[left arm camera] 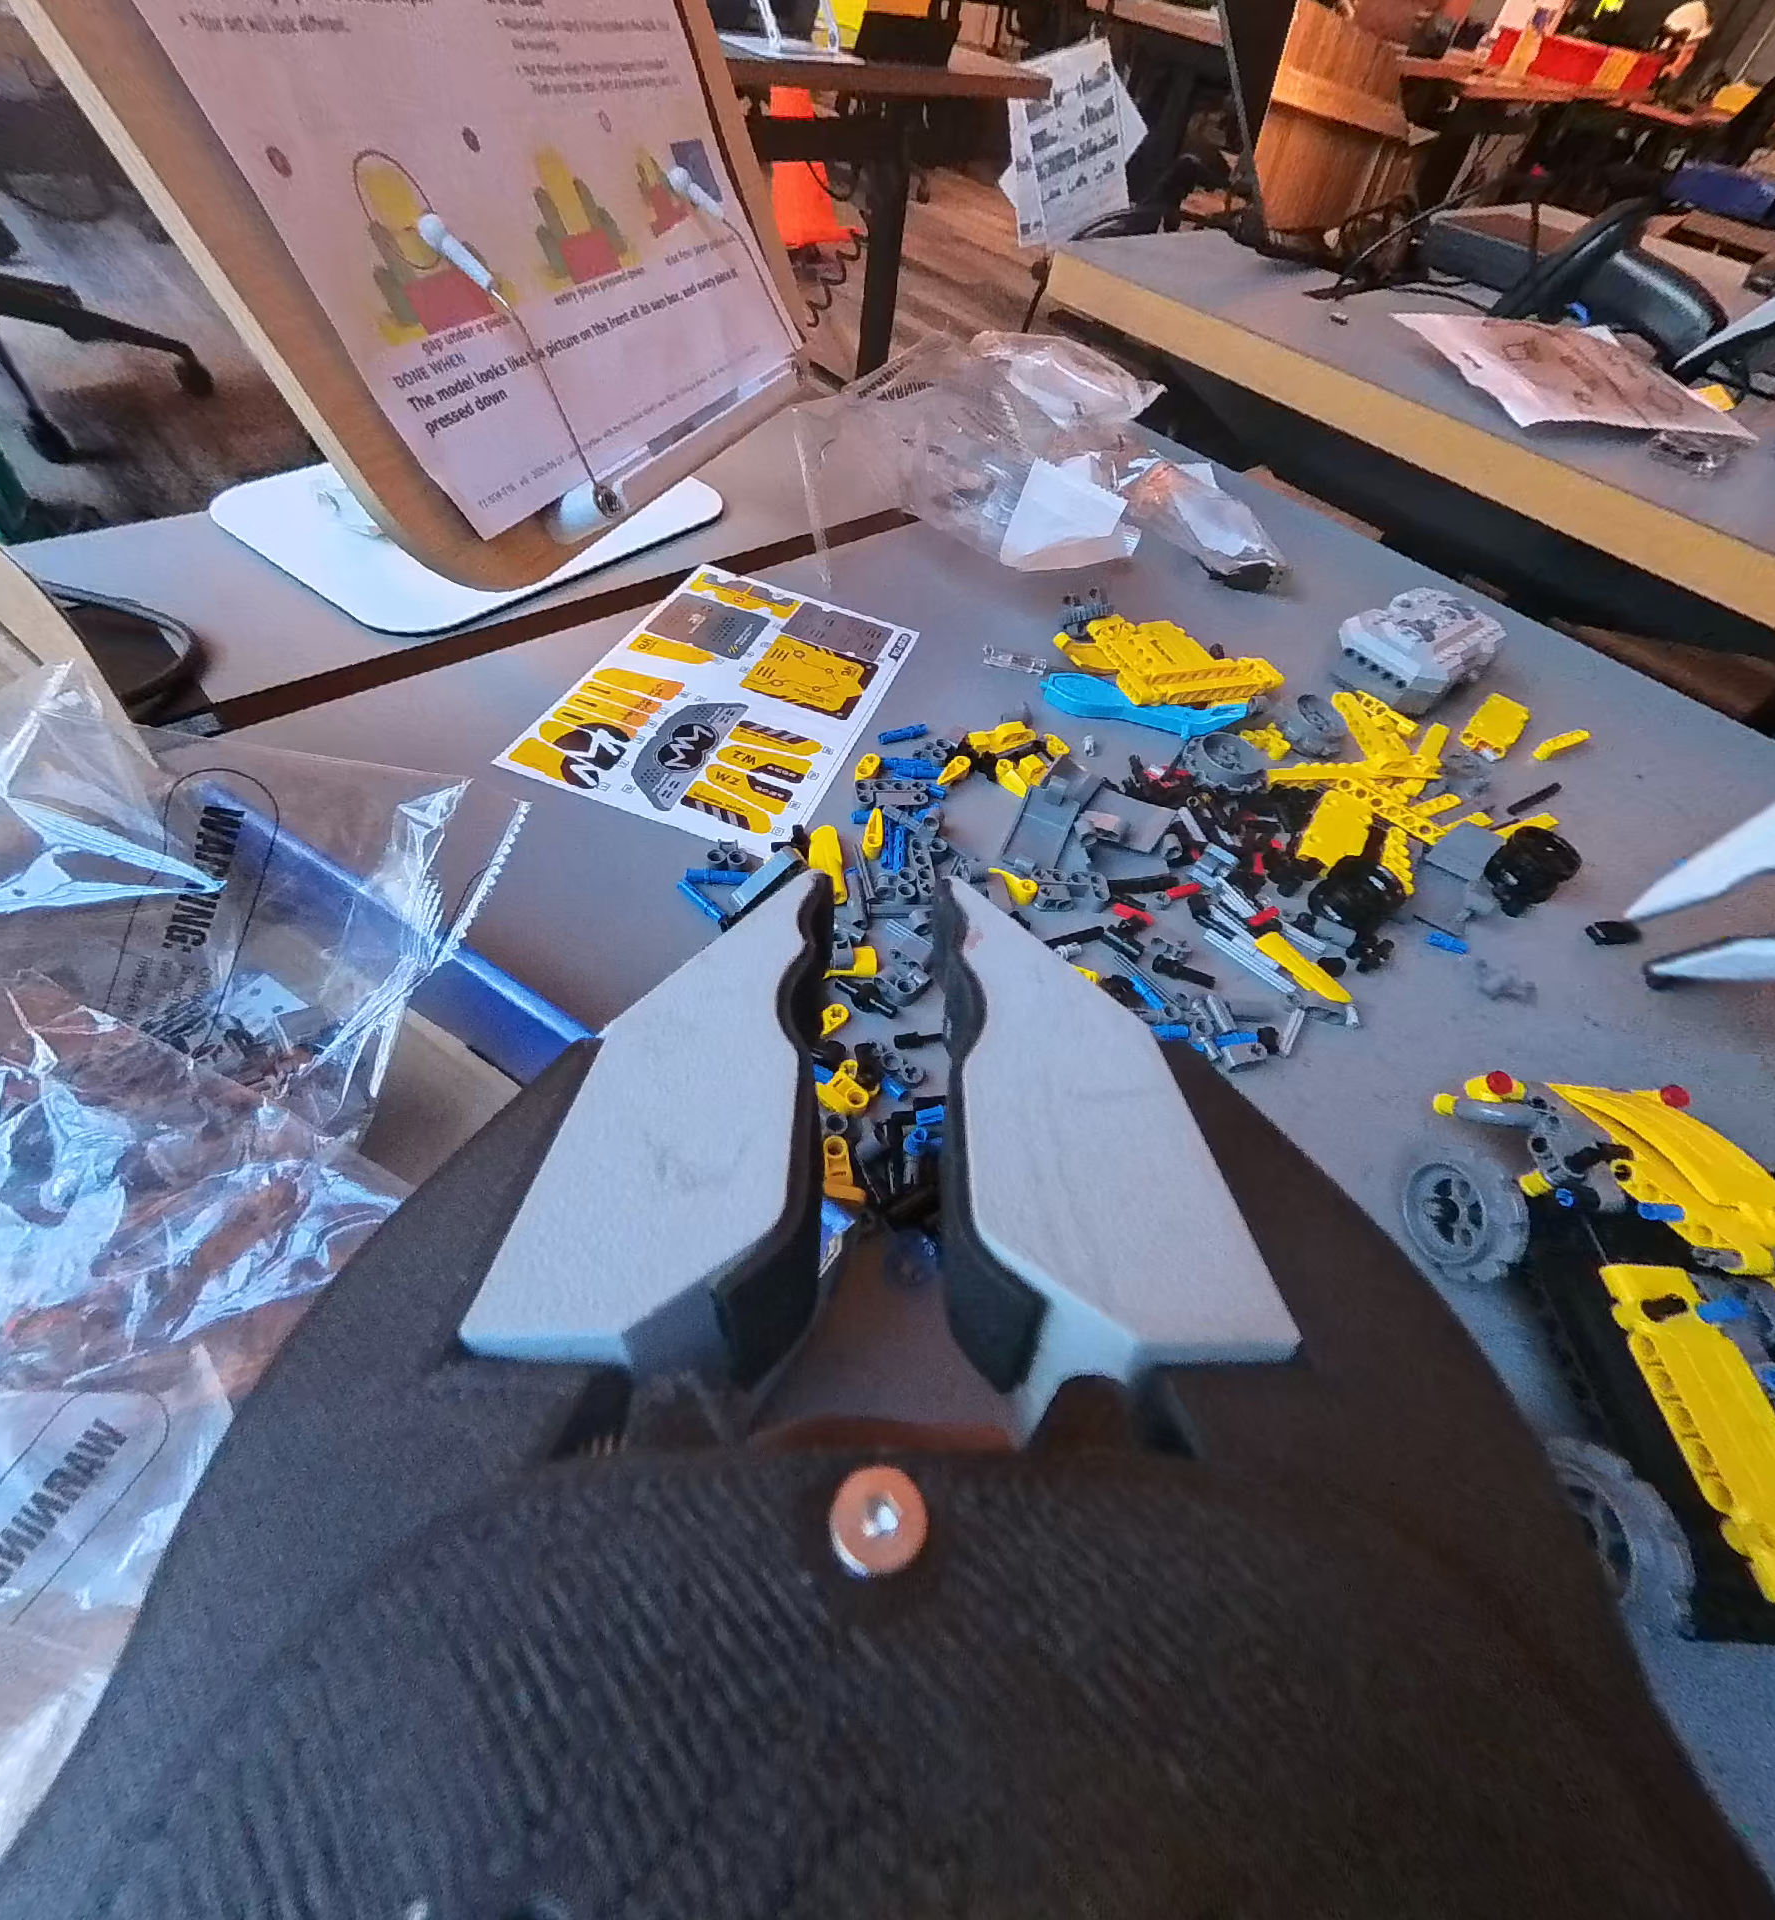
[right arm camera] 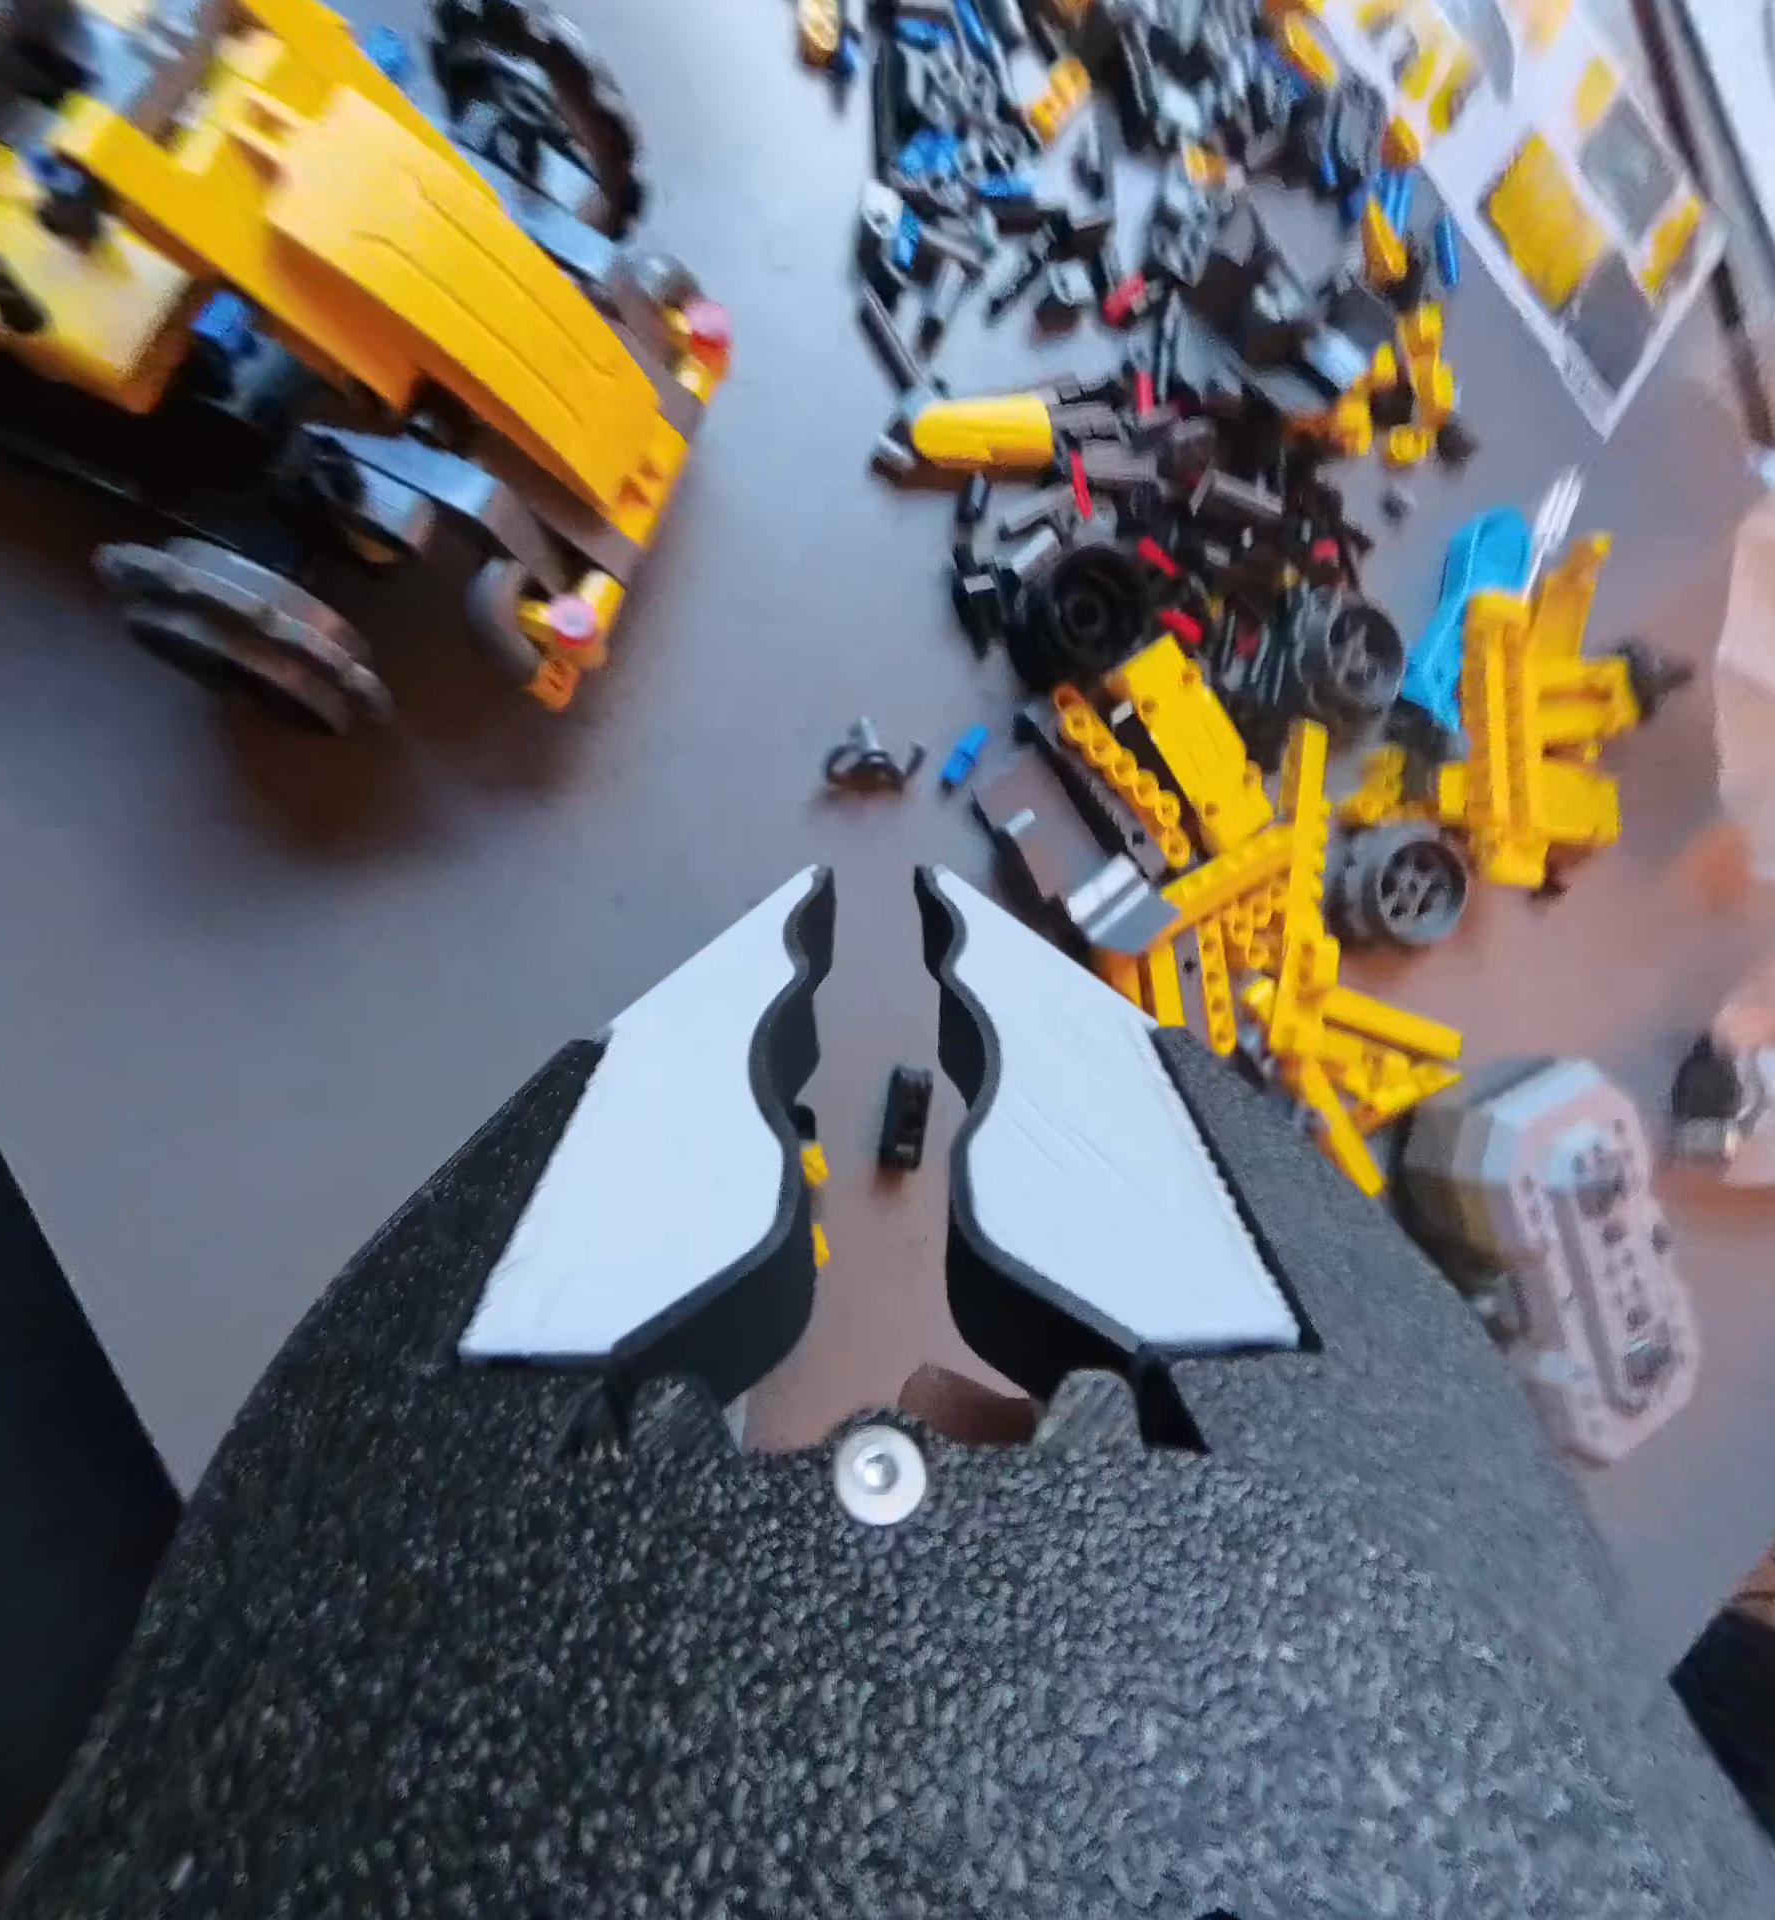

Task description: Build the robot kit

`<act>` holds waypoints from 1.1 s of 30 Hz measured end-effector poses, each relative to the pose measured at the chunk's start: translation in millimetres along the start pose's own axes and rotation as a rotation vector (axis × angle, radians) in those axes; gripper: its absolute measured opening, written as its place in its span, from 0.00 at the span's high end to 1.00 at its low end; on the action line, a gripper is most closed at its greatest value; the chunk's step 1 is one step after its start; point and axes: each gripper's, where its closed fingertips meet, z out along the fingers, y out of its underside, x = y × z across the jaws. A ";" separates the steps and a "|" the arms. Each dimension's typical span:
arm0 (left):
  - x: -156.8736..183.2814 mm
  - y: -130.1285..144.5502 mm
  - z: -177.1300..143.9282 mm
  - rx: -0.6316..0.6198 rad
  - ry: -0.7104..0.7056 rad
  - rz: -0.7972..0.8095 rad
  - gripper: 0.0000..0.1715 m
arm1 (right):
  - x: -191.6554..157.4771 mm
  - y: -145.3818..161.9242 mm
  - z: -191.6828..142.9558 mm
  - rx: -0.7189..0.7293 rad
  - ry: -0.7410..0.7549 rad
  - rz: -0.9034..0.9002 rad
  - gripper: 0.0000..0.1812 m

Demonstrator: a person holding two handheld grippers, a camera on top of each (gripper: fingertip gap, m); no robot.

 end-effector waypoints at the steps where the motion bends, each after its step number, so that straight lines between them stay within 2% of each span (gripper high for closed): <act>1: 1.1 0.3 0.5 -0.003 0.003 0.002 0.91 | 1.5 6.4 0.2 -0.013 -0.009 0.049 0.88; 3: 2.8 0.8 1.5 -0.006 0.004 0.009 0.91 | -0.1 13.5 4.1 -0.022 -0.045 0.111 0.86; 11: 4.3 7.2 6.7 -0.034 0.007 0.015 0.91 | -3.2 -11.7 32.2 -0.003 -0.192 0.037 0.87; 17: -1.1 4.6 2.8 -0.024 -0.002 0.007 0.91 | -8.8 -3.3 35.9 -0.046 -0.320 0.159 0.88; 26: -5.0 -6.4 -7.8 0.026 -0.009 -0.009 0.91 | -33.8 14.5 12.1 -0.089 -0.321 0.145 0.88; 33: -5.2 -1.6 -4.1 0.006 -0.012 -0.005 0.91 | -30.8 4.4 5.2 -0.023 -0.294 0.157 0.85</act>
